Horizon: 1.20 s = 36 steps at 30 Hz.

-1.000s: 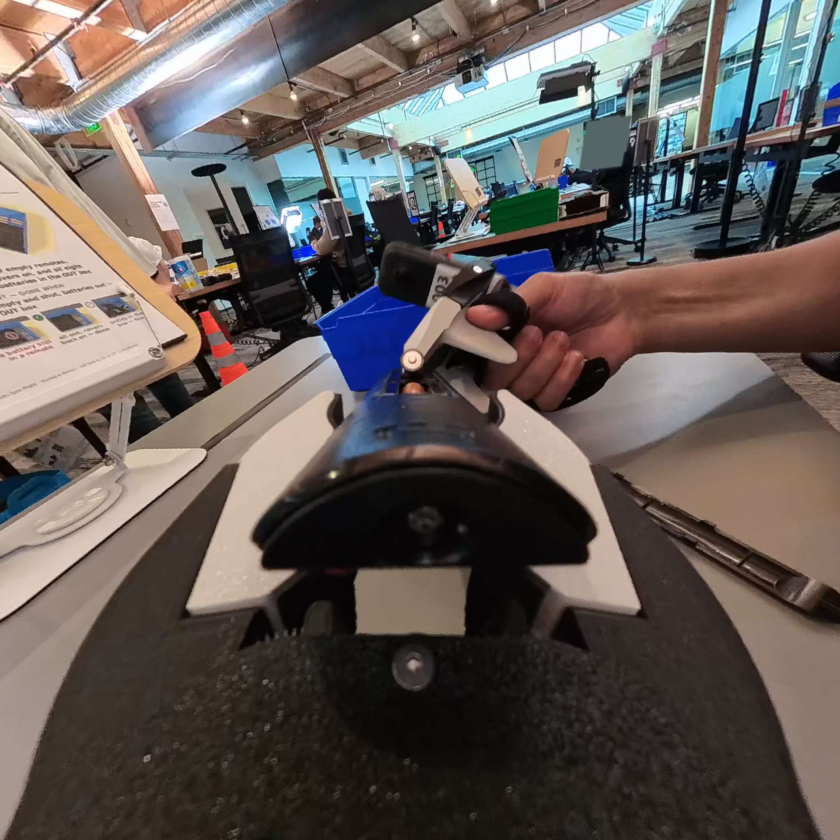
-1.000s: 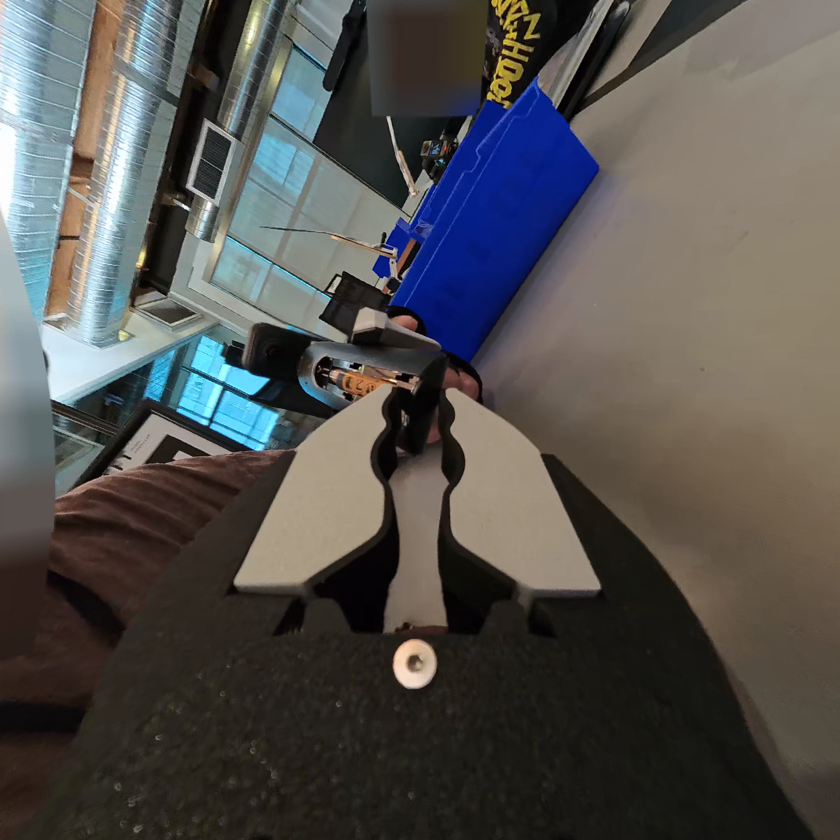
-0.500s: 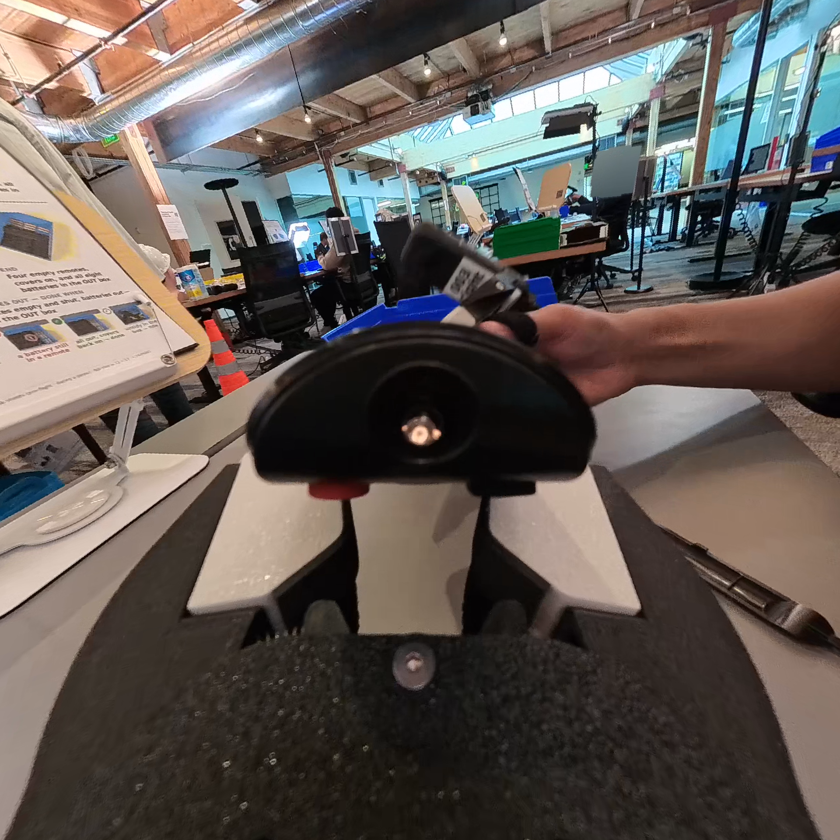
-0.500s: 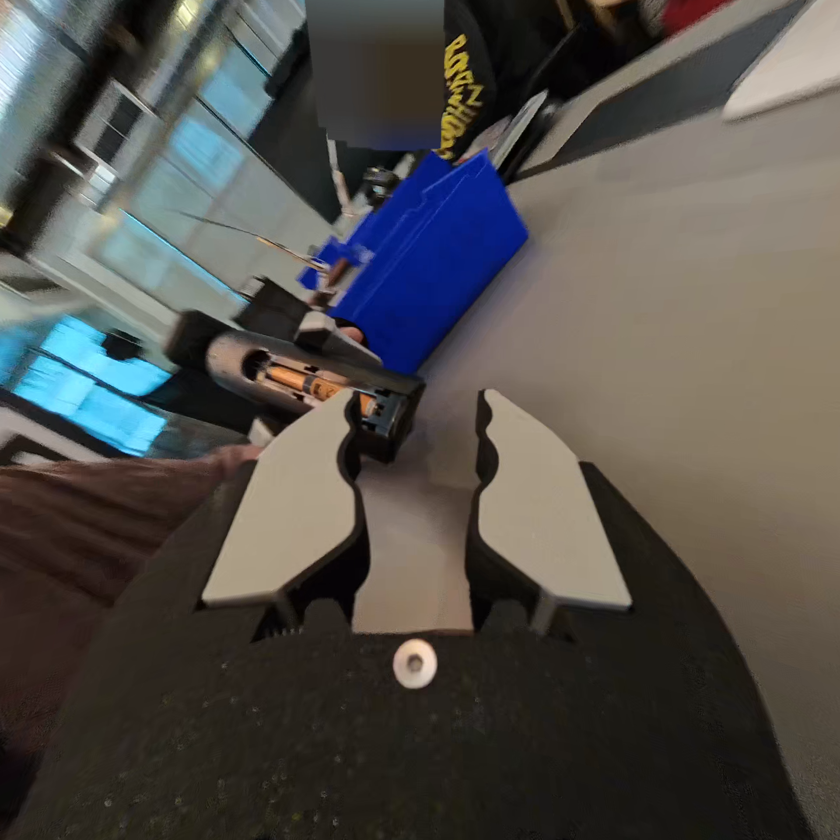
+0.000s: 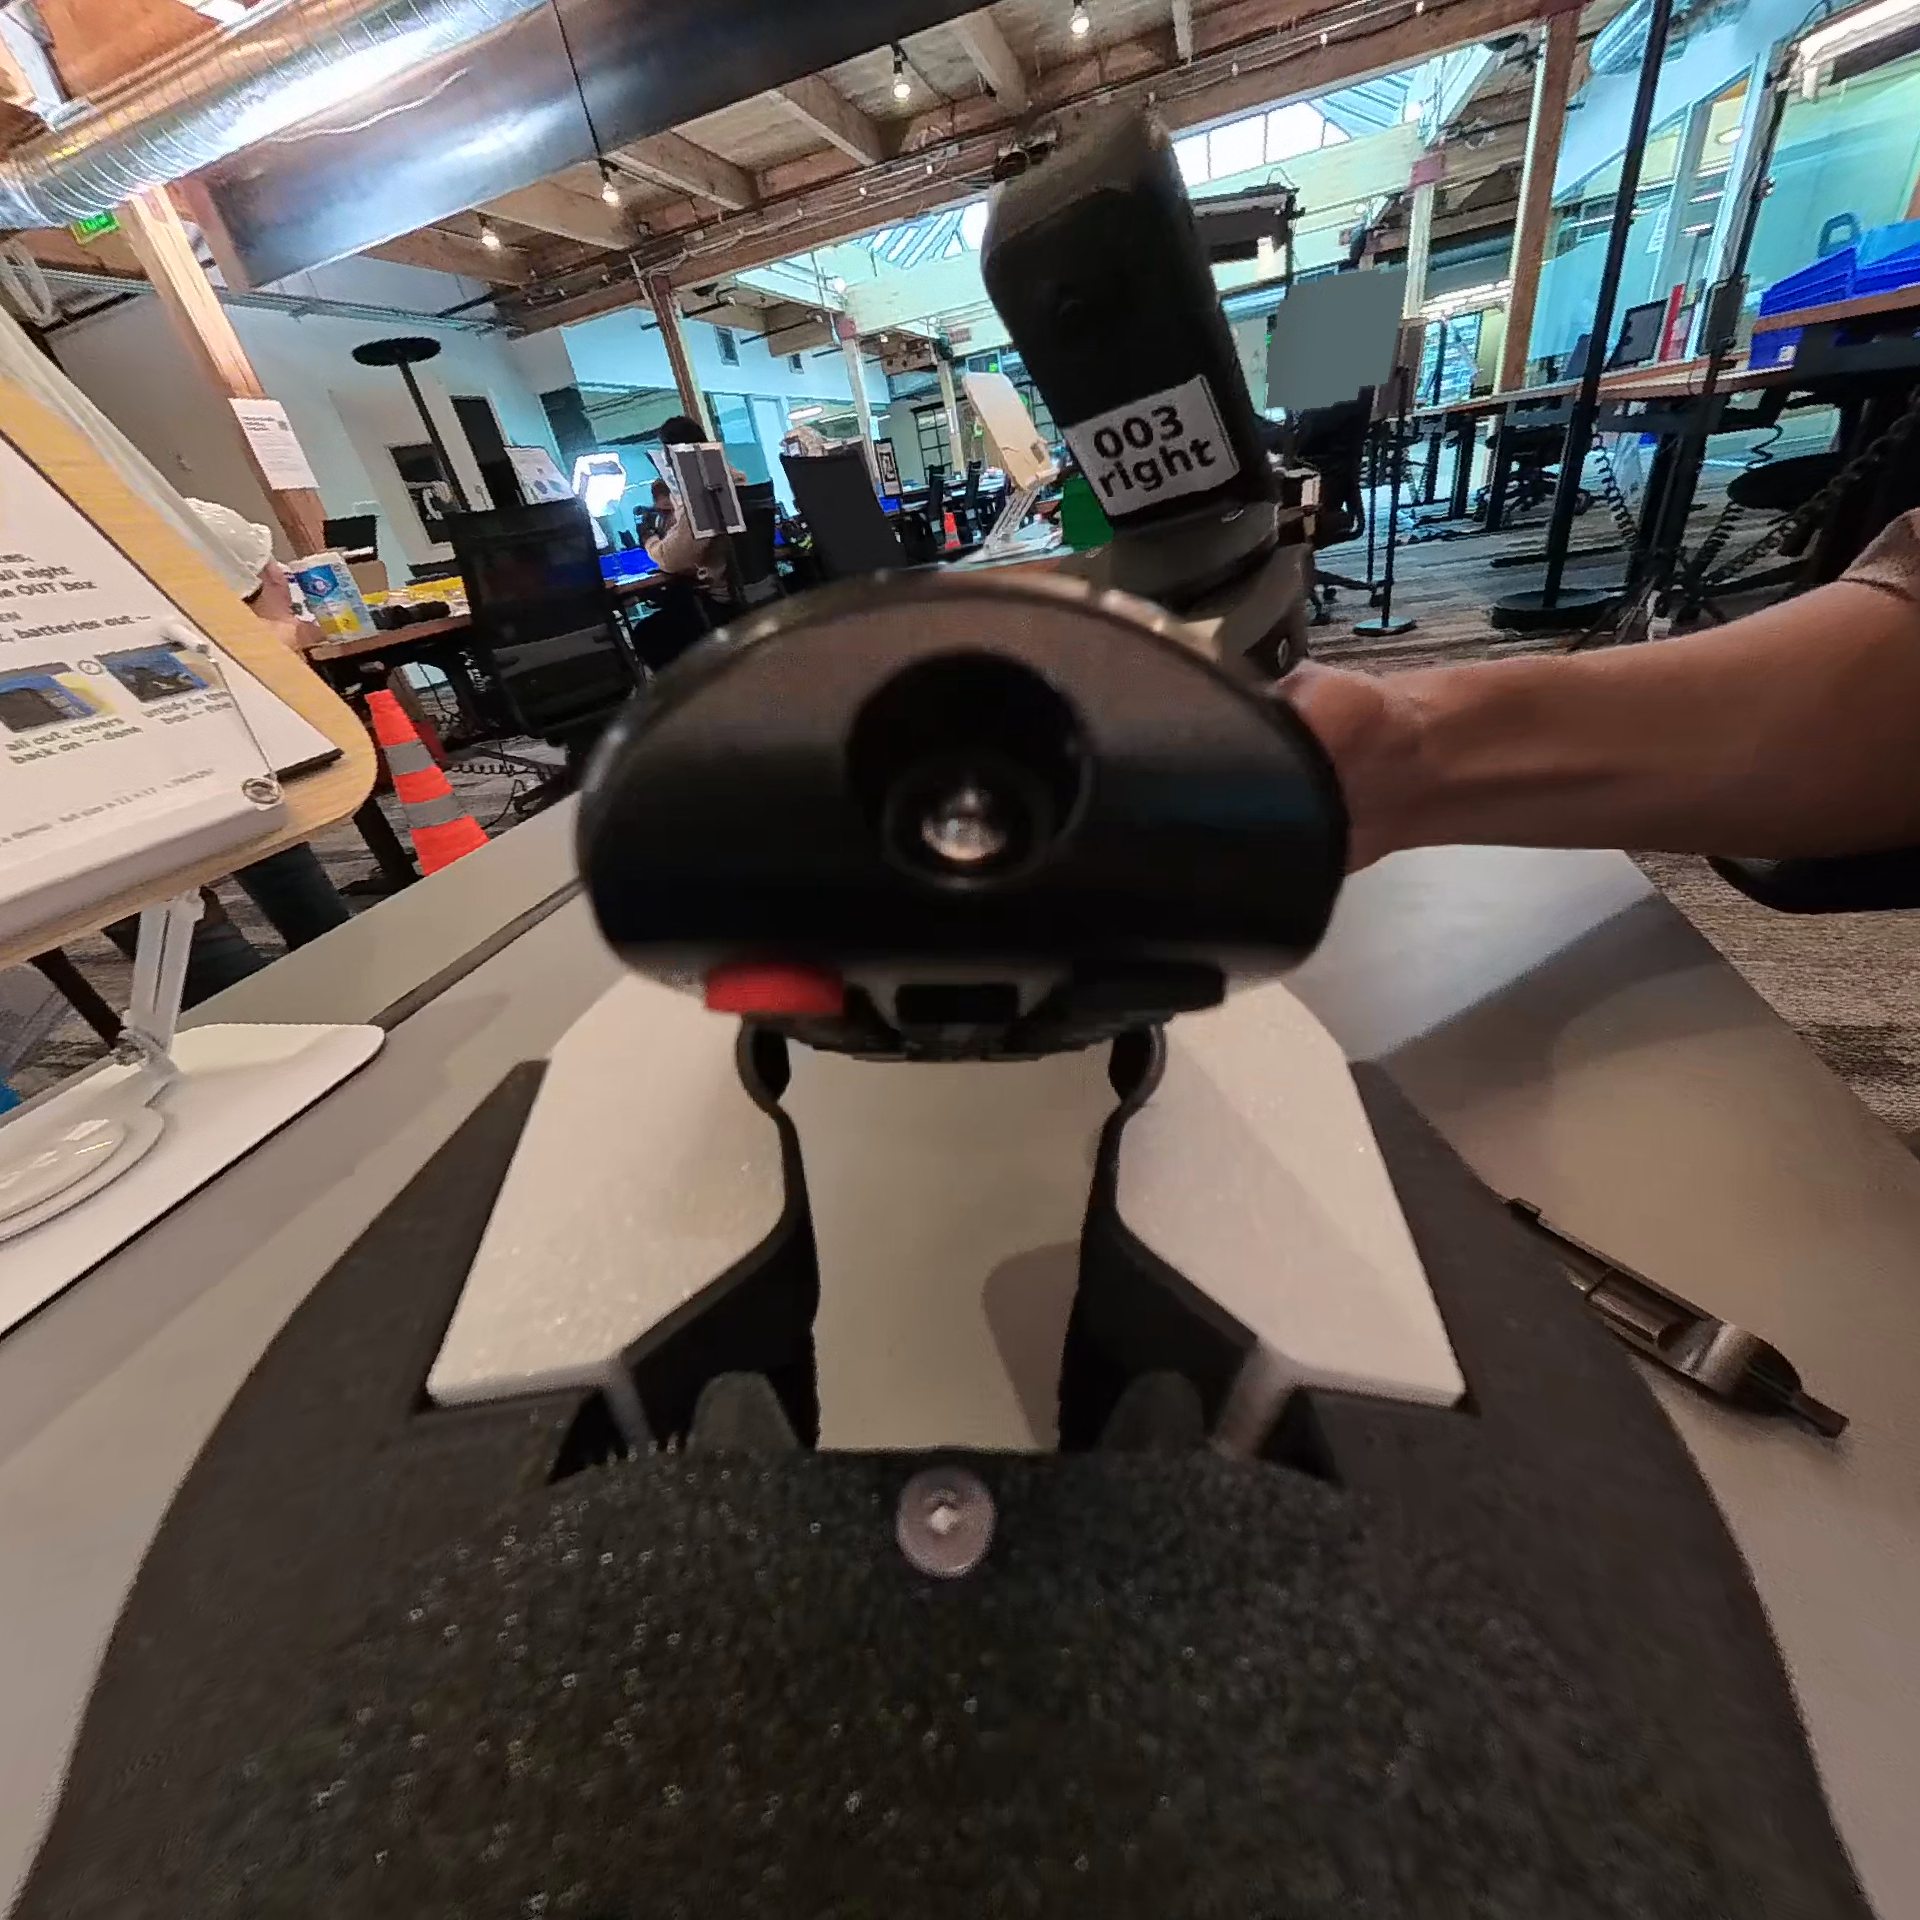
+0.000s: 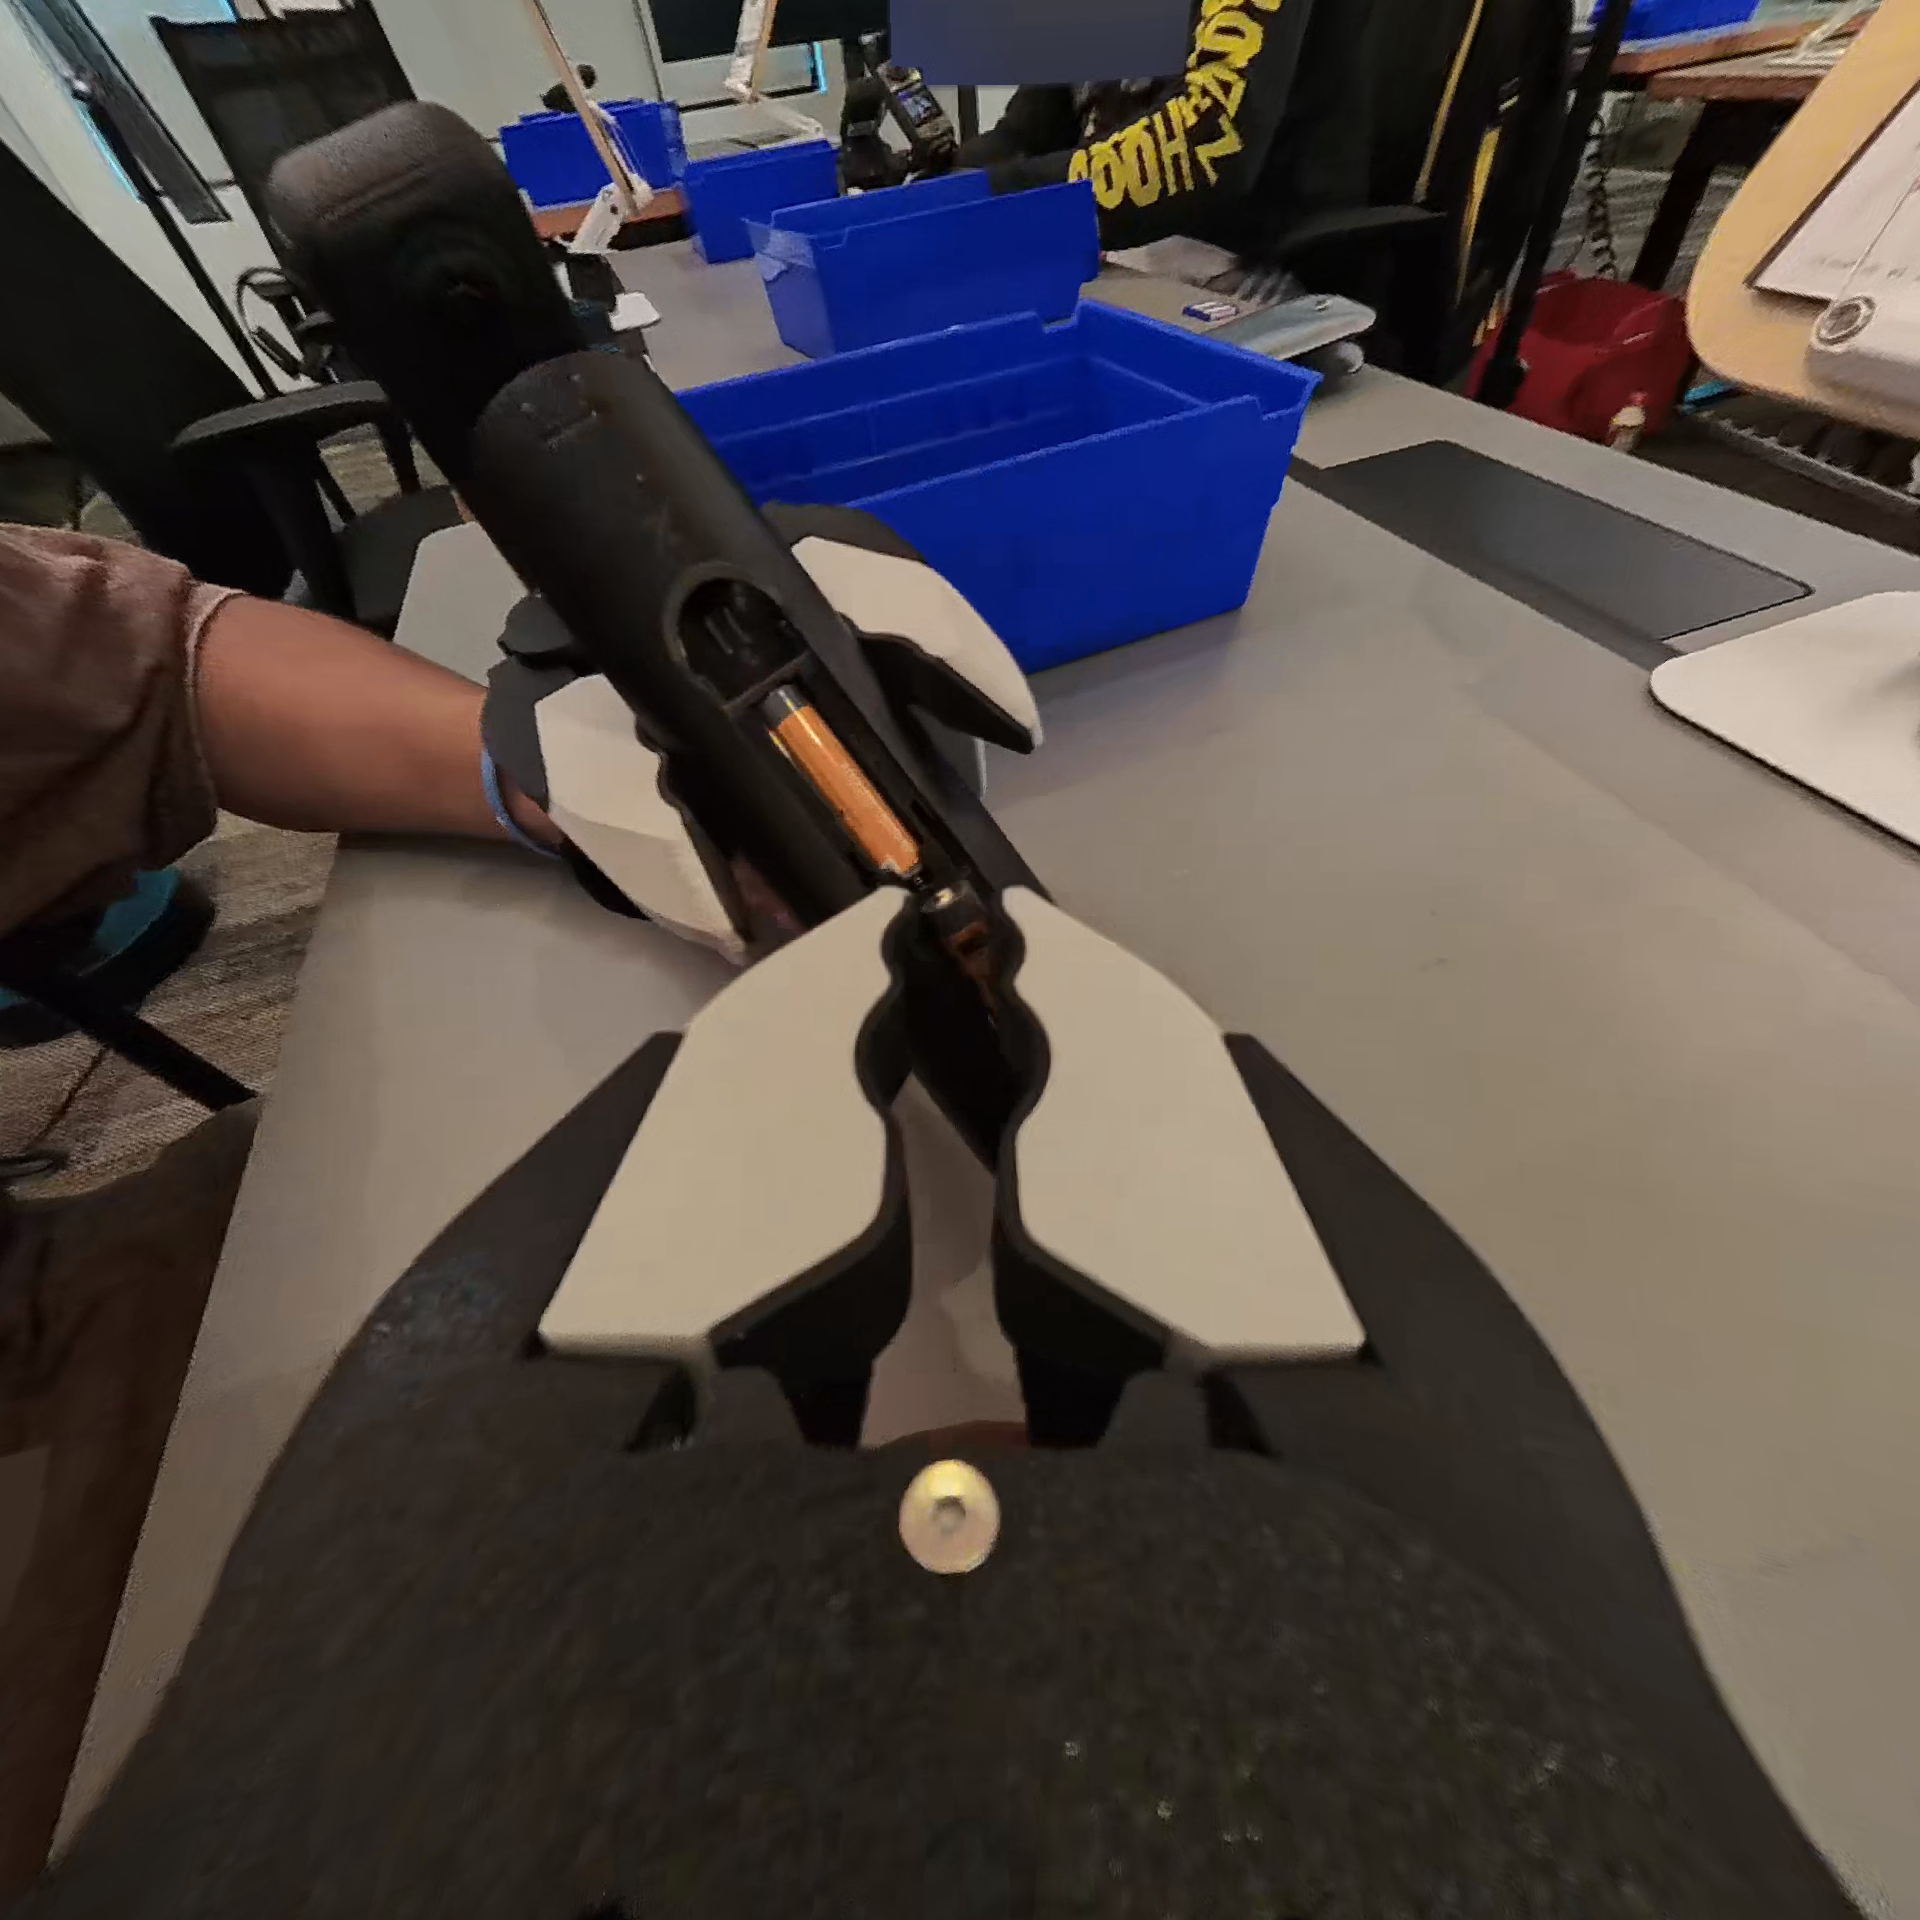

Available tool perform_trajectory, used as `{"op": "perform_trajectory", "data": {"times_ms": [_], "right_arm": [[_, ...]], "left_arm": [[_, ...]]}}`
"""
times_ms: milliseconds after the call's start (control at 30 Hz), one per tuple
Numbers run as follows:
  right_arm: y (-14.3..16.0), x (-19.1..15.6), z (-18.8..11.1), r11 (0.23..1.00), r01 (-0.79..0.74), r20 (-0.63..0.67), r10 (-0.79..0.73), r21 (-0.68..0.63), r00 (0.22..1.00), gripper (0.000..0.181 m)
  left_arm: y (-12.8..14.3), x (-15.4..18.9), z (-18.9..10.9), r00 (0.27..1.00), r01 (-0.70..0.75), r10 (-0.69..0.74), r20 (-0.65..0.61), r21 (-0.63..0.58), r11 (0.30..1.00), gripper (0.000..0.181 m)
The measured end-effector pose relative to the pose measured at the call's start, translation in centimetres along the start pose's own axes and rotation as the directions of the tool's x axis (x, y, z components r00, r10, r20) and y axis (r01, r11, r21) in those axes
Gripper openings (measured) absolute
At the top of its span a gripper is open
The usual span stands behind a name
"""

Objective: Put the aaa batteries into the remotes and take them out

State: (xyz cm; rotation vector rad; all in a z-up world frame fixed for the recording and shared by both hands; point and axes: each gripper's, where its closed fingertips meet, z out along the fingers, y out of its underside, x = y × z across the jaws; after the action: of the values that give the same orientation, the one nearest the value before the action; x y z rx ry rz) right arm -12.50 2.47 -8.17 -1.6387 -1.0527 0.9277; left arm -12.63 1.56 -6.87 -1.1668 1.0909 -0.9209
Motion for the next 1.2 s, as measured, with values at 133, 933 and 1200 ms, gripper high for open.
{"op": "perform_trajectory", "data": {"times_ms": [133, 933, 1200], "right_arm": [[0.5, -0.2, -0.1, 0.998, -0.059, 0.063, 0.060, -0.011, 0.996, 0.009], [0.9, -2.0, -0.7, 1.000, 0.011, 0.184, -0.008, -0.014, 0.983, 0.011], [-1.7, -0.2, -2.7, 0.985, -0.128, 0.184, 0.105, 0.117, 0.977, 0.010]], "left_arm": [[0.1, 0.3, 0.1, 1.000, -0.004, 0.004, -0.019, -0.006, 1.000, 0.060], [-0.6, 2.0, 0.1, 0.991, 0.059, -0.055, -0.121, 0.027, 0.998, 0.060], [-0.9, 0.5, -0.4, 0.994, 0.082, -0.078, -0.074, 0.044, 0.996, 0.061]]}}
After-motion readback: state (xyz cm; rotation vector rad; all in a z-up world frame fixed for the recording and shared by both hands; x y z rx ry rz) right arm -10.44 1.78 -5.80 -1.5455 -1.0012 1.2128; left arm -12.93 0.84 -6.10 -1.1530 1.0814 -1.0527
